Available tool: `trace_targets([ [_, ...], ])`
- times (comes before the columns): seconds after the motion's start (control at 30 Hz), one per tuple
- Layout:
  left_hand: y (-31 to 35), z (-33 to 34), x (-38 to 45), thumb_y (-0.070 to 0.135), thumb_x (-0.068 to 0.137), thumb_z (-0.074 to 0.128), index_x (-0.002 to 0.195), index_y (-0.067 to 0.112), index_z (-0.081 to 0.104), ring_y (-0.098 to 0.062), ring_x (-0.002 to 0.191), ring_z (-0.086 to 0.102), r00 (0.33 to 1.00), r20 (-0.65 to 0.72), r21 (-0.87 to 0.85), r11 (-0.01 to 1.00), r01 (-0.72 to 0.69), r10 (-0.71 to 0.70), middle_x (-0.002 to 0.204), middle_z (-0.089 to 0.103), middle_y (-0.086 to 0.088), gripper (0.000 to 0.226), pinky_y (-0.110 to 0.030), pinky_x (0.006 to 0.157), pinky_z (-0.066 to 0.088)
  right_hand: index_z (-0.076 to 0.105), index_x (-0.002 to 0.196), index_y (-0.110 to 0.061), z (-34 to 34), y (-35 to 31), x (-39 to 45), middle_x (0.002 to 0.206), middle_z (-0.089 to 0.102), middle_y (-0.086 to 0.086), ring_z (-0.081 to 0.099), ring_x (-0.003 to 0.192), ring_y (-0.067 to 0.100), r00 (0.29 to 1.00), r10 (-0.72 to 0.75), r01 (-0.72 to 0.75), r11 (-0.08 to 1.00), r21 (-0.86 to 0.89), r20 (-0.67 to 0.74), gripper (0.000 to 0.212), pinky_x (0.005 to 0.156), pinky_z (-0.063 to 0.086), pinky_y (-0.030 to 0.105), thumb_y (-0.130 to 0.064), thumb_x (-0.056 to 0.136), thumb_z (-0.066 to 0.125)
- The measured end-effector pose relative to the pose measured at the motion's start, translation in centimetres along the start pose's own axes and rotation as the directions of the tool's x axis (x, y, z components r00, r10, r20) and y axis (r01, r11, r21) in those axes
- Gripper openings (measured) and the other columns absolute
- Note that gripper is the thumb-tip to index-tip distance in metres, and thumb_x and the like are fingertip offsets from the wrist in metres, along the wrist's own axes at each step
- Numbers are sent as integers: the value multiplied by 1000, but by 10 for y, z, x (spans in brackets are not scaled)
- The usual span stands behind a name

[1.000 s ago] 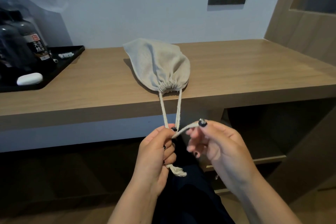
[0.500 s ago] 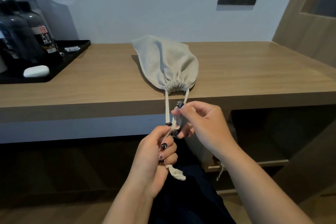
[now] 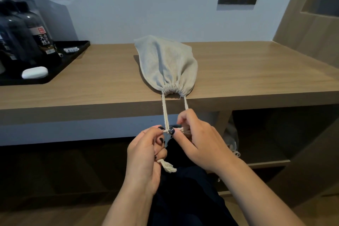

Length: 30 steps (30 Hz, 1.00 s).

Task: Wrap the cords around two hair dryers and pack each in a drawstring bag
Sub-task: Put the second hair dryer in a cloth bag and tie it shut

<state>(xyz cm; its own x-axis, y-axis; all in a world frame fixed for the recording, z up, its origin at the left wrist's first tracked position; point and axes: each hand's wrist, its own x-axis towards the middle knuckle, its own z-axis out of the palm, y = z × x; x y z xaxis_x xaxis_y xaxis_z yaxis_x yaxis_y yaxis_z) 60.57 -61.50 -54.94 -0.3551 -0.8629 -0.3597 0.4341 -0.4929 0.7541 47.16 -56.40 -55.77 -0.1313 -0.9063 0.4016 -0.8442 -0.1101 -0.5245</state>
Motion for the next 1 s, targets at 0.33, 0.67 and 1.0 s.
trace_targets([
  [0.33, -3, 3, 0, 2, 91, 53, 88, 2, 62, -4, 37, 27, 1000, 20, 31, 1000, -2, 1, 54, 44, -2, 9, -15, 36, 20, 58, 101, -16, -14, 4, -5, 85, 67, 0, 67, 81, 17, 993, 102, -63, 885, 461, -61, 23, 81, 53, 43, 0, 85, 64],
  [0.67, 16, 9, 13, 8, 84, 68, 82, 12, 71, -5, 45, 41, 925, 225, 639, 670, -376, 305, 61, 59, -4, 5, -13, 42, 33, 61, 114, -23, -38, 17, -18, 137, 52, -9, 57, 114, -7, 949, 140, -26, 927, 374, -283, 41, 85, 51, 14, 4, 83, 68],
  [1.0, 52, -2, 31, 13, 84, 68, 77, 17, 72, 0, 45, 38, 853, 121, 673, 590, -447, 509, 65, 57, -1, 9, -20, 51, 36, 69, 110, -13, -57, 38, -22, 131, 57, -2, 52, 120, -6, 893, 88, -21, 988, 155, -440, 33, 90, 48, 11, 5, 83, 67],
])
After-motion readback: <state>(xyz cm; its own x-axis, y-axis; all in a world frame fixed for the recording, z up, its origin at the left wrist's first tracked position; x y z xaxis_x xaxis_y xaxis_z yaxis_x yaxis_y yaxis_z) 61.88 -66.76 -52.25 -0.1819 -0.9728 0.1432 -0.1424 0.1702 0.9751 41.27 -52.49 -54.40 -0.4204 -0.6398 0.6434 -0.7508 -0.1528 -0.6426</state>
